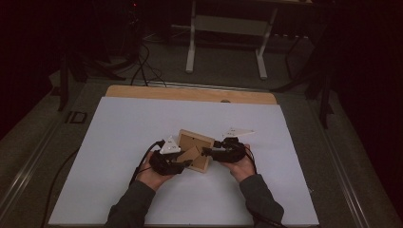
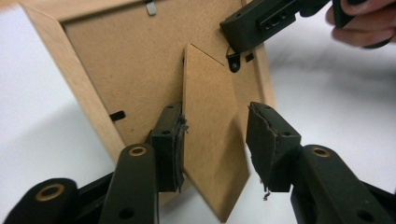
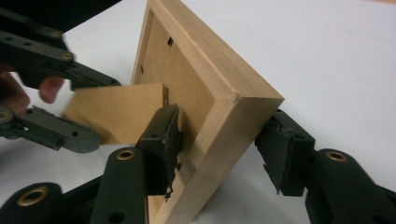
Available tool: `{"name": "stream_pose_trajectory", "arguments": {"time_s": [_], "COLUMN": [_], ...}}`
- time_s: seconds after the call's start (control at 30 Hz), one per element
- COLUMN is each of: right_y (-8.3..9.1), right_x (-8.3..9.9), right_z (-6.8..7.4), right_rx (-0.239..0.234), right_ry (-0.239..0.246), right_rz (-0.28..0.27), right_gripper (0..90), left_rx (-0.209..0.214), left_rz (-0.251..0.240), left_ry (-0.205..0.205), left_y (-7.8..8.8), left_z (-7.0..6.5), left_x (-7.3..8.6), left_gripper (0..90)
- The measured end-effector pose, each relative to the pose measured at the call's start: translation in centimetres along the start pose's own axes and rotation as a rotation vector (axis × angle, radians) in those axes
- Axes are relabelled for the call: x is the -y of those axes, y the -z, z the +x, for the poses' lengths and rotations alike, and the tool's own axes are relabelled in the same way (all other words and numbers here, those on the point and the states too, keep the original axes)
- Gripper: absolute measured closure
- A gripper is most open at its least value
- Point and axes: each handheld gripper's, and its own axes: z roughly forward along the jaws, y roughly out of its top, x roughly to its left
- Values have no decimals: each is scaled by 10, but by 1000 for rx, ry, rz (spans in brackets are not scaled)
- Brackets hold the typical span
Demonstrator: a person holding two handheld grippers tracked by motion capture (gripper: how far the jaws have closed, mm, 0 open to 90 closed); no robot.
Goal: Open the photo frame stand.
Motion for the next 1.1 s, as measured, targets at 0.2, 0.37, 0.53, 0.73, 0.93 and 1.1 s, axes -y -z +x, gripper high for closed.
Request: {"name": "stream_pose_trajectory", "arguments": {"time_s": [0.2, 0.37, 0.53, 0.73, 0.93, 1.1], "right_y": [3, 3, 4, 5, 9, 10], "right_x": [-6, -7, -7, -8, -10, -8], "right_z": [10, 14, 15, 17, 20, 21], "right_rx": [13, 23, 21, 17, 42, 69], "right_ry": [64, 85, 94, 106, 133, 138], "right_rz": [-13, -17, -16, -29, -39, -45], "right_gripper": [524, 529, 530, 521, 532, 533], "left_rx": [35, 19, -2, -26, -56, -75], "left_rz": [0, 64, 77, 93, 96, 99], "left_ry": [48, 14, -2, -35, -36, -43], "left_y": [2, -5, -5, -7, -13, -17], "left_z": [5, 0, -2, -5, -3, -5], "left_x": [-4, -7, -9, -9, -12, -14], "left_gripper": [613, 627, 713, 744, 770, 767]}}
